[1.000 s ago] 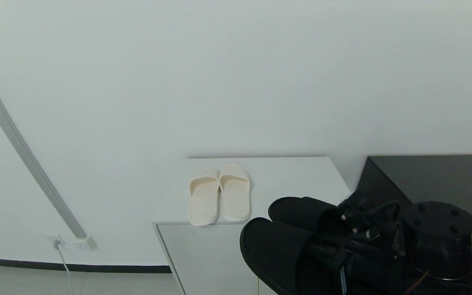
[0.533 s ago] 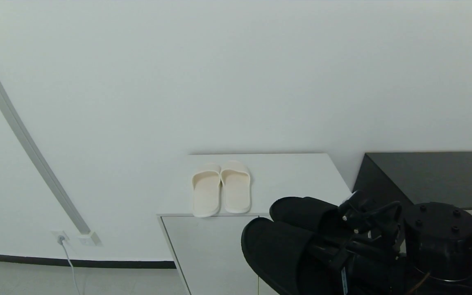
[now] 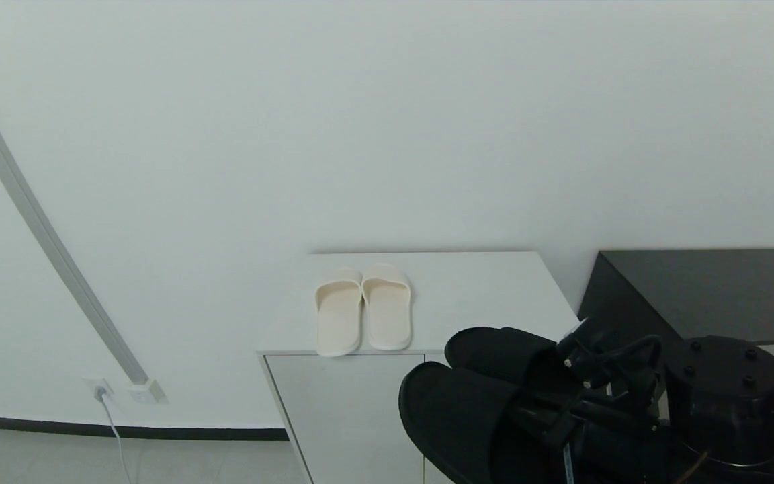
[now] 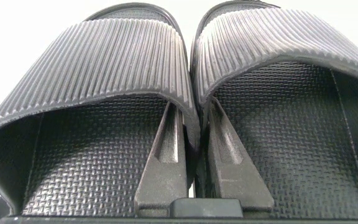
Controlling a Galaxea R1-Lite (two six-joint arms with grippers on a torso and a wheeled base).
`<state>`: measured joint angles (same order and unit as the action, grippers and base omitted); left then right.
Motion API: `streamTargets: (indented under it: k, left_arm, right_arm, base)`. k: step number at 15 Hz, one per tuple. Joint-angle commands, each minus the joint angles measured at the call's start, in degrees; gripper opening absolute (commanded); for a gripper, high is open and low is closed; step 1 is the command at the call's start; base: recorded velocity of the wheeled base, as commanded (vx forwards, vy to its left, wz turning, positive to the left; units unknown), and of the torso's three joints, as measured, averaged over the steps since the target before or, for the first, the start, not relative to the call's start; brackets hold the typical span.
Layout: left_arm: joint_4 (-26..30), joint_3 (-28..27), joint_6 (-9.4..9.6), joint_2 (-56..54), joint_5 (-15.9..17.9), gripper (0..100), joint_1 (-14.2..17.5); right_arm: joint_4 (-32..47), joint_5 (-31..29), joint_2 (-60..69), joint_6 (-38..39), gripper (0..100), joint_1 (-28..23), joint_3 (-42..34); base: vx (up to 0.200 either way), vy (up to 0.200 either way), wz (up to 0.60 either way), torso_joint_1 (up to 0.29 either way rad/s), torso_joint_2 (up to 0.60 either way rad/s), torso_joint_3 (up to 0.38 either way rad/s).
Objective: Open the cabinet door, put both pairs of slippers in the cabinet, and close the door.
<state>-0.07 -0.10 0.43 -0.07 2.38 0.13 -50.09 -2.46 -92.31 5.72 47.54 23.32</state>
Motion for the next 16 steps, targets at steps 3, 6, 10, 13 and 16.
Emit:
streamTargets:
  k: [3, 6, 10, 13, 16]
  left_arm:
    - [-0.01, 0.01, -0.16, 0.07, -0.09, 0, 0.04]
    - [-0.01, 0.01, -0.16, 0.07, -0.09, 0, 0.04]
    - [-0.01, 0.01, -0.16, 0.07, -0.09, 0, 0.04]
    - [-0.01, 0.01, -0.08, 0.07, -0.09, 0, 0.04]
    - [-0.01, 0.01, -0.08, 0.07, 0.00, 0, 0.04]
  right_arm:
    - [-0.01, 0.00, 0.11, -0.09, 0, 0.18, -0.73]
    - [-0.01, 0.00, 0.02, -0.53, 0, 0.18, -0.82]
    - [-0.01, 0.00, 0.02, -0.53, 0, 0.27, -1.00]
    - [0.08, 0.00, -0.15, -0.88, 0, 0.44, -1.00]
    - [0.08, 0.00, -0.33, -0.88, 0, 0.53, -1.08]
  base:
    - [0.000, 0.000, 0.00, 0.000, 0.00, 0.000]
    - [0.000, 0.000, 0.00, -0.132, 0.27, 0.154]
    - [0.000, 0.000, 0.00, -0.154, 0.34, 0.182]
    - [0.000, 0.000, 0.00, -0.154, 0.35, 0.193]
    - [0.000, 0.000, 0.00, -0.162, 0.37, 0.201]
